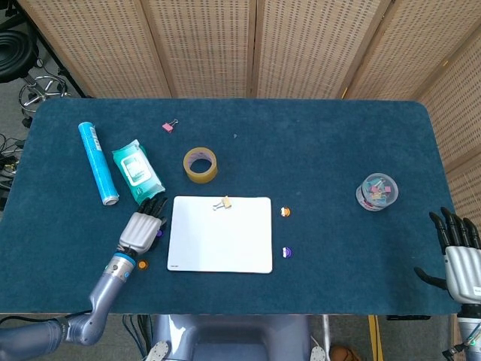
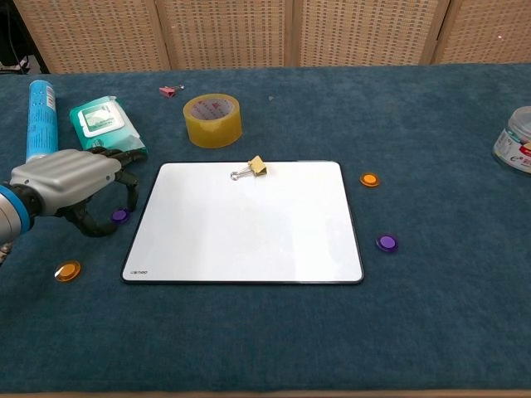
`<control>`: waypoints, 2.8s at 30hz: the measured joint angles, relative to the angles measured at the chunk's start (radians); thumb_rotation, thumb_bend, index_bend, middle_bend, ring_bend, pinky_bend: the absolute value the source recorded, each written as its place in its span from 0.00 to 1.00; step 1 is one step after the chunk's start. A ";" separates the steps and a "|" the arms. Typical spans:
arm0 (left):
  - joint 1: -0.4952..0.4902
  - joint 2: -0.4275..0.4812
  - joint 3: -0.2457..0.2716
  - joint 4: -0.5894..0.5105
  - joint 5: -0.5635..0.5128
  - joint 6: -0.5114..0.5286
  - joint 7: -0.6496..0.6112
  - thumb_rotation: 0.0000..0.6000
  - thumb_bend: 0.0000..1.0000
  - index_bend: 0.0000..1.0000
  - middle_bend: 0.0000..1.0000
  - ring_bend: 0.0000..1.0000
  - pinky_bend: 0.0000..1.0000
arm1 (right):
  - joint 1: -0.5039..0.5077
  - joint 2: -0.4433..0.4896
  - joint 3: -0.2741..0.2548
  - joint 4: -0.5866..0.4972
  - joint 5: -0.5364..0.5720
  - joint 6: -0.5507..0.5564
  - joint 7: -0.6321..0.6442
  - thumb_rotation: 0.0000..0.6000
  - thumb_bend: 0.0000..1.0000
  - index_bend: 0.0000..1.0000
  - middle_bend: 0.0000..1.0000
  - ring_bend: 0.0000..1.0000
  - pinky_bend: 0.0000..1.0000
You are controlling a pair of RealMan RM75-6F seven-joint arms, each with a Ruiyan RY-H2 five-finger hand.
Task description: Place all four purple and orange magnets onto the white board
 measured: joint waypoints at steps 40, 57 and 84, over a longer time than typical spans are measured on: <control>-0.174 -0.052 -0.099 0.014 -0.055 -0.048 0.046 1.00 0.27 0.55 0.00 0.00 0.00 | 0.005 0.003 0.002 0.006 0.021 -0.018 0.011 1.00 0.00 0.00 0.00 0.00 0.00; -0.171 -0.017 -0.069 -0.063 -0.066 -0.047 -0.002 1.00 0.14 0.28 0.00 0.00 0.00 | 0.006 0.005 0.001 0.003 0.020 -0.020 0.017 1.00 0.00 0.00 0.00 0.00 0.00; 0.123 0.305 0.269 -0.135 0.383 0.155 -0.312 1.00 0.22 0.45 0.00 0.00 0.00 | 0.002 0.014 -0.013 -0.020 -0.008 -0.014 0.021 1.00 0.00 0.00 0.00 0.00 0.00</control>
